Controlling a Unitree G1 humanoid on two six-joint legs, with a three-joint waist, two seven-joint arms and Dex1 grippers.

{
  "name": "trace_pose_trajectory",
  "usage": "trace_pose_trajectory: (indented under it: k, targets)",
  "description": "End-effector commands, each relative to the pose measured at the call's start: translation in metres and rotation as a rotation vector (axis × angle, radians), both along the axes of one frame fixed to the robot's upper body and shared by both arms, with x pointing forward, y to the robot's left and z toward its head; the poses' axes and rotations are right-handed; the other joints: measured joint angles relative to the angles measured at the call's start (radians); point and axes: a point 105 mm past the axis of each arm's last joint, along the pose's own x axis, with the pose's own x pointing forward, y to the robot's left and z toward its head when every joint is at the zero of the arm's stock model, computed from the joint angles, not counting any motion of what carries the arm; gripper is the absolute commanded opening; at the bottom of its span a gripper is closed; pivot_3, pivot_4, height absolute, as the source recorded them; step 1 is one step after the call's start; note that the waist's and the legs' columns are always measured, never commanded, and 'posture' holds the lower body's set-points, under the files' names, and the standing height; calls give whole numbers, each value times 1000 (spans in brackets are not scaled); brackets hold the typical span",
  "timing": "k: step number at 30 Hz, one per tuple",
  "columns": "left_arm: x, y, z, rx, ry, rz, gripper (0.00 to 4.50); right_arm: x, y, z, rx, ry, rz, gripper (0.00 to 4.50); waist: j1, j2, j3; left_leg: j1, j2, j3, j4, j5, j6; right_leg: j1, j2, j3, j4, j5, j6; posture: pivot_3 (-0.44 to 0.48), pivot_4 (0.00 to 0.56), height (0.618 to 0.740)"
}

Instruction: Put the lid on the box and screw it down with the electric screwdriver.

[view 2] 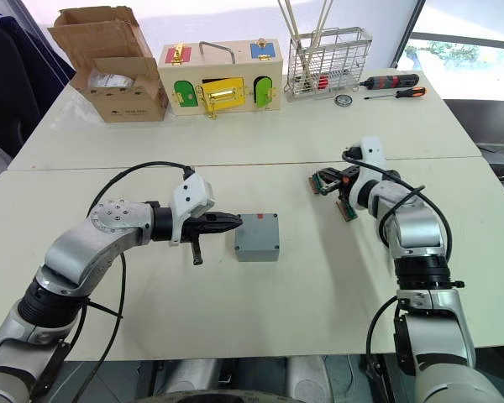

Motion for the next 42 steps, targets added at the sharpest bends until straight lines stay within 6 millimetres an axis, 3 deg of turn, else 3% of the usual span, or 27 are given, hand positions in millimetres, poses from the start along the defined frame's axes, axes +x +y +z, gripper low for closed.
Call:
trace_pose_trajectory:
  k: [1,3,7,10,13,24,42]
  targets:
    - [0,-1,12,-24,-48,-11,0,-2,-2,34,-2,-104,7,50,0,0,0,0,0,0,0,0,0,0,0,0,0,0,0,0,150,730]
    - [0,0,16,-41,-51,-7,0,-7,1,46,-6,-135,36,50,0,0,0,0,0,0,0,0,0,0,0,0,0,0,0,0,150,730]
    - [-2,8,25,-54,-45,-8,0,-36,27,63,7,-154,233,50,-1,0,0,0,0,0,0,0,0,-1,0,0,0,0,0,0,150,730]
    - [-8,16,25,-24,-32,-26,0,-64,51,59,16,-113,400,50,1,0,0,0,0,-1,-1,0,0,-1,0,-1,0,0,0,0,150,730]
    - [-18,21,29,-22,-8,-57,0,-78,67,47,40,-73,473,50,1,0,0,0,0,-1,-1,0,0,0,0,0,0,0,0,0,150,730]
    - [-23,24,18,5,34,-41,0,-87,82,15,39,-1,505,50,2,0,0,0,0,-1,0,0,0,0,0,0,0,0,0,0,150,730]
    - [-20,22,13,9,33,-28,0,-92,79,6,28,52,503,50,2,0,0,0,0,-1,0,0,0,0,0,0,0,0,0,0,150,730]
